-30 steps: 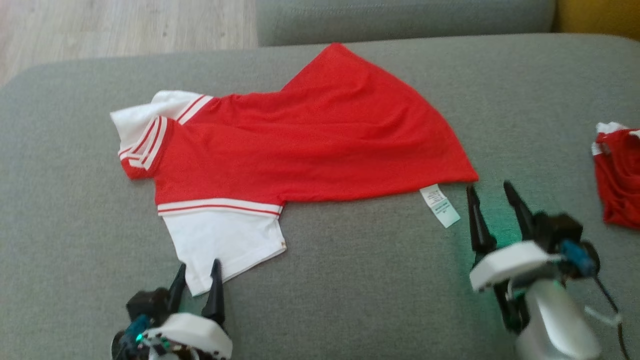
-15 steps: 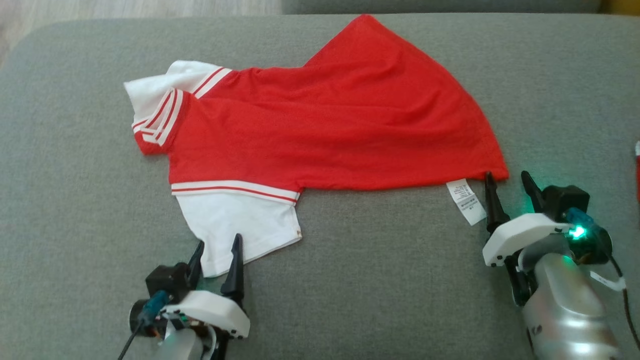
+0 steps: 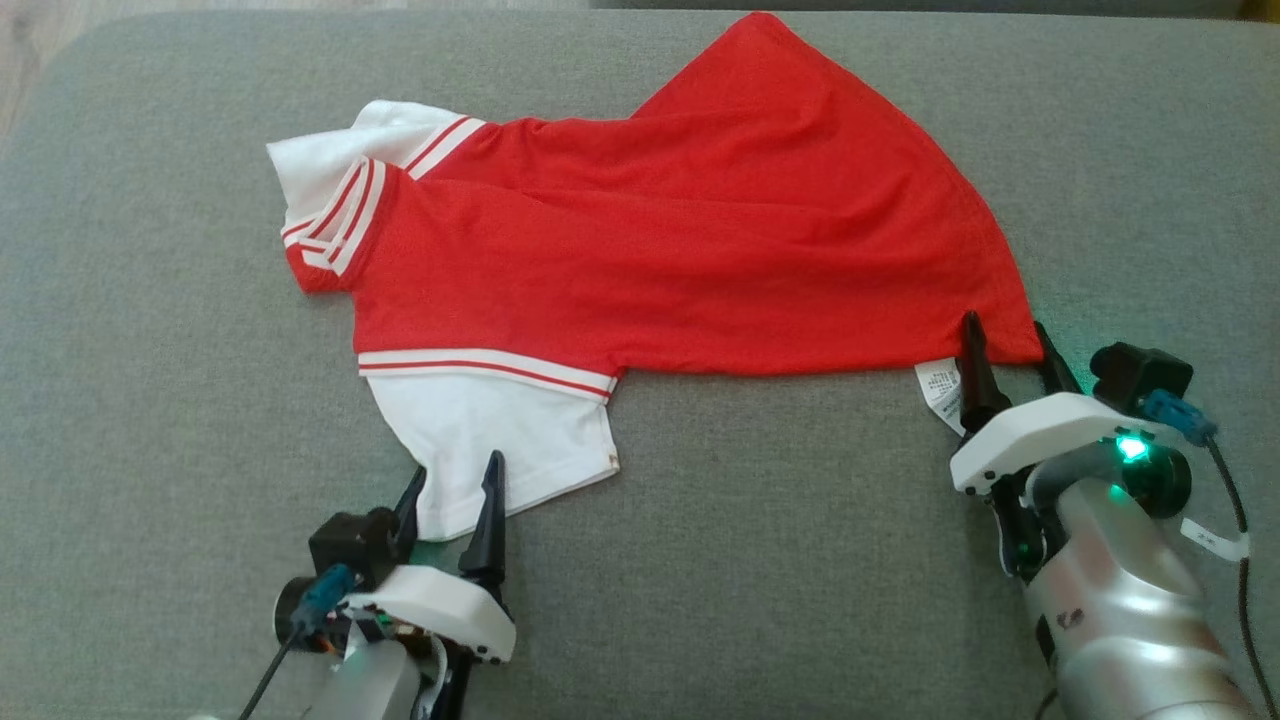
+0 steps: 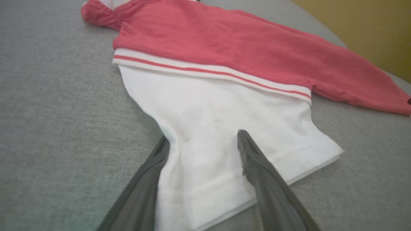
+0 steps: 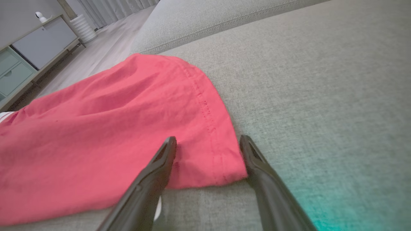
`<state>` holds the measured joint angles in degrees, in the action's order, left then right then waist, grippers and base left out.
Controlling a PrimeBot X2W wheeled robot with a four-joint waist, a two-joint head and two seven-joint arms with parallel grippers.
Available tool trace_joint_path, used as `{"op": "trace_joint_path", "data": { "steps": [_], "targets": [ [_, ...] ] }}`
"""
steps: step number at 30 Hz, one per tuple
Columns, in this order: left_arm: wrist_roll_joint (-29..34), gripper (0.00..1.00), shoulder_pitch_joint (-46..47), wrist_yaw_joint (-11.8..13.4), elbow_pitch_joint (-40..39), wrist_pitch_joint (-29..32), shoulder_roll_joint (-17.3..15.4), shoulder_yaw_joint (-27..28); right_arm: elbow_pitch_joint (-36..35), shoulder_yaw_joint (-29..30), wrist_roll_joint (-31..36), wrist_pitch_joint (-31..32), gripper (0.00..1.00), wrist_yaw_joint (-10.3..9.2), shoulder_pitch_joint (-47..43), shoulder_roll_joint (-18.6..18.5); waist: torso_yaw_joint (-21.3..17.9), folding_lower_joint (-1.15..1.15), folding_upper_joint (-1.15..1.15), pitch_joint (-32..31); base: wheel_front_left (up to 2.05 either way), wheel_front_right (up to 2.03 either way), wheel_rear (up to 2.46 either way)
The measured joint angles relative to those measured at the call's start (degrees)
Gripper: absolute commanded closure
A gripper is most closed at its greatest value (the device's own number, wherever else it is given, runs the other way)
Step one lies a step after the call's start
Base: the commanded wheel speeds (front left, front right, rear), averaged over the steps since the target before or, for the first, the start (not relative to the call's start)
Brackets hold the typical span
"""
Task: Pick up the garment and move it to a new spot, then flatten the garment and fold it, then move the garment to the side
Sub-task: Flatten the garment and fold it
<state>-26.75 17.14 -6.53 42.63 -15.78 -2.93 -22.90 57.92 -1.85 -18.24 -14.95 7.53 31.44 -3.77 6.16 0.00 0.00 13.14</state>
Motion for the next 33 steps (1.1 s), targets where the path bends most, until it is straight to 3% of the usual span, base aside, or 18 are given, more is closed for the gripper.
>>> {"op": "trace_joint_path", "data": {
  "steps": [7, 8, 10, 11, 12, 13, 14, 19, 26, 33],
  "targets": [
    [0.0, 0.00, 0.0, 0.1, -0.2, 0.0, 0.0, -1.3, 0.4, -4.3, -4.9, 0.0, 0.00, 0.00, 0.1, -0.6, 0.2, 0.00, 0.00, -0.2, 0.00, 0.00, 0.00],
    [0.0, 0.00, 0.0, 0.1, -0.1, 0.0, 0.0, -1.5, 0.5, -4.7, -5.0, 0.0, 0.11, 0.00, 0.2, -0.6, 0.2, 0.00, 0.00, -0.2, 0.00, 0.00, 0.00],
    [-0.2, 0.06, 0.0, 0.1, -0.1, 0.0, 0.0, -2.0, 1.4, -5.3, -5.0, -0.1, 0.50, 0.00, 0.9, -0.6, 0.2, 0.00, 0.00, -0.2, 0.00, 0.00, 0.00],
    [-0.6, 0.29, 0.1, 0.1, 0.1, 0.0, 0.0, -2.4, 1.8, -5.4, -5.0, -0.1, 0.61, 0.00, 1.2, -0.6, 0.2, 0.00, 0.00, -0.2, 0.00, 0.00, 0.00],
    [-1.2, 0.54, 0.2, 0.0, 0.4, 0.0, -0.1, -2.9, 2.2, -5.5, -4.9, -0.1, 0.81, 0.00, 1.4, -0.6, 0.2, 0.00, 0.00, -0.2, 0.00, 0.00, 0.00],
    [-1.7, 0.86, 0.3, 0.0, 0.7, 0.0, 0.0, -3.2, 2.5, -5.6, -4.8, -0.1, 1.00, 0.00, 1.6, -0.6, 0.2, 0.00, 0.00, -0.2, 0.00, 0.00, 0.00],
    [-1.9, 1.00, 0.3, 0.0, 1.0, 0.0, 0.0, -3.6, 2.8, -5.7, -4.8, -0.1, 1.00, 0.00, 1.7, -0.6, 0.2, 0.00, 0.00, -0.3, 0.00, 0.00, 0.00],
    [-2.5, 1.00, 0.6, -0.1, 1.4, 0.1, 0.0, -4.3, 0.0, -4.5, -4.4, 0.2, 1.00, 0.00, 0.9, -0.6, 0.0, 0.01, 0.00, -1.4, 0.00, 0.00, 0.00],
    [3.1, 1.00, -0.6, 0.9, -11.2, 1.1, -0.6, 4.8, -14.3, -0.3, -8.8, 0.2, 1.00, 0.00, -3.1, -0.3, -0.1, 0.00, 0.00, -5.2, 0.00, 0.00, 0.00],
    [8.8, 1.00, 5.8, 0.5, -23.6, 1.1, -8.0, 11.0, -26.6, -1.4, -18.2, 0.7, 1.00, 0.00, -1.9, -0.3, -1.0, -0.01, 0.00, -10.2, 0.00, 0.00, 0.00]
  ]
}}
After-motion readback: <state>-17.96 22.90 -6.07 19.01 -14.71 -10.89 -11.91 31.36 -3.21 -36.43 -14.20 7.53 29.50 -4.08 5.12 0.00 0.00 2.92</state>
